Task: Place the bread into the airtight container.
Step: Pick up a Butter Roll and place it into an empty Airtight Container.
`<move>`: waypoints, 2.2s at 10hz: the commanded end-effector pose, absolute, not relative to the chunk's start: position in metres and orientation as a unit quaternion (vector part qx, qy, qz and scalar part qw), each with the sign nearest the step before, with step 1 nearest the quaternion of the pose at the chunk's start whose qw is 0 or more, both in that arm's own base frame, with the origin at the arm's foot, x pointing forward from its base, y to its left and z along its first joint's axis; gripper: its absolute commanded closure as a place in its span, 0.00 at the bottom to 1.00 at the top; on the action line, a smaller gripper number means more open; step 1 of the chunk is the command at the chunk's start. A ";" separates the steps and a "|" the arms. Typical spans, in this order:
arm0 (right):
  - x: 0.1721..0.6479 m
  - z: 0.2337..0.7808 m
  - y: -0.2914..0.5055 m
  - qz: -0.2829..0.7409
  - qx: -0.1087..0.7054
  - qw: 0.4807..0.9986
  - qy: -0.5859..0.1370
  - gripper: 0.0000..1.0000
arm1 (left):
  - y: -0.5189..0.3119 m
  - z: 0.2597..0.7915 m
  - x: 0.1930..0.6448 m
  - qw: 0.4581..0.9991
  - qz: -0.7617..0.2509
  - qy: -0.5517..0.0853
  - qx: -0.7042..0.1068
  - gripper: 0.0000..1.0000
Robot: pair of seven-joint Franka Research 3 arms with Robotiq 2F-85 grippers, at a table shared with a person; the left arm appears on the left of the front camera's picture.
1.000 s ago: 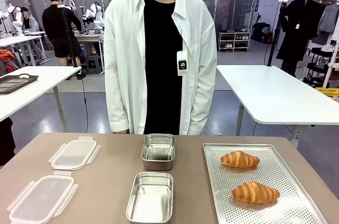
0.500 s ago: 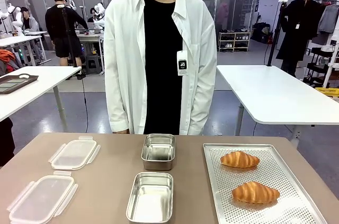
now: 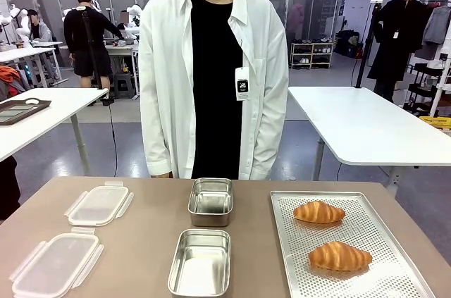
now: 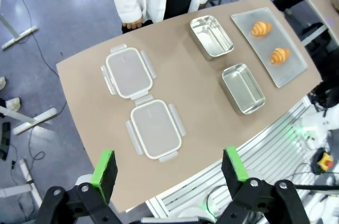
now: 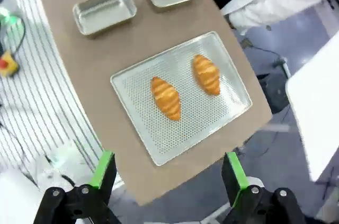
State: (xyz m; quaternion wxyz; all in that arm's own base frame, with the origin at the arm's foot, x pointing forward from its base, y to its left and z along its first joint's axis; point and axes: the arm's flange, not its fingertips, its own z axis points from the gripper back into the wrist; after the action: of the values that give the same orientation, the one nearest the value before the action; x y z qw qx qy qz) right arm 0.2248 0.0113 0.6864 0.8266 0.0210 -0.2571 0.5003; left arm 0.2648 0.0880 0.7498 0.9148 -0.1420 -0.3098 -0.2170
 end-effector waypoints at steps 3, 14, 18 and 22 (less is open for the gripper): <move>0.265 0.603 0.046 0.614 -0.021 0.769 -0.178 0.00 | 0.087 0.751 0.265 0.913 -0.223 -0.310 -0.142 0.00; 0.345 0.405 0.059 0.651 -0.007 0.757 -0.062 0.00 | 0.087 0.751 0.265 0.913 -0.223 -0.310 -0.142 0.00; 0.370 0.423 0.067 0.638 -0.006 0.769 -0.046 0.00 | 0.087 0.751 0.265 0.913 -0.223 -0.310 -0.142 0.00; 0.370 0.423 0.067 0.638 -0.006 0.769 -0.046 0.00 | 0.087 0.751 0.265 0.913 -0.223 -0.310 -0.142 0.00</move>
State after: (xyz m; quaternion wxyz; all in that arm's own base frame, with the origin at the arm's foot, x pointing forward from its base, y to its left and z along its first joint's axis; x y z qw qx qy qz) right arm 0.3690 0.0677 0.4229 0.7716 -0.0037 -0.0441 0.6346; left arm 0.2653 0.0879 0.7497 0.9151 -0.1415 -0.3092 -0.2166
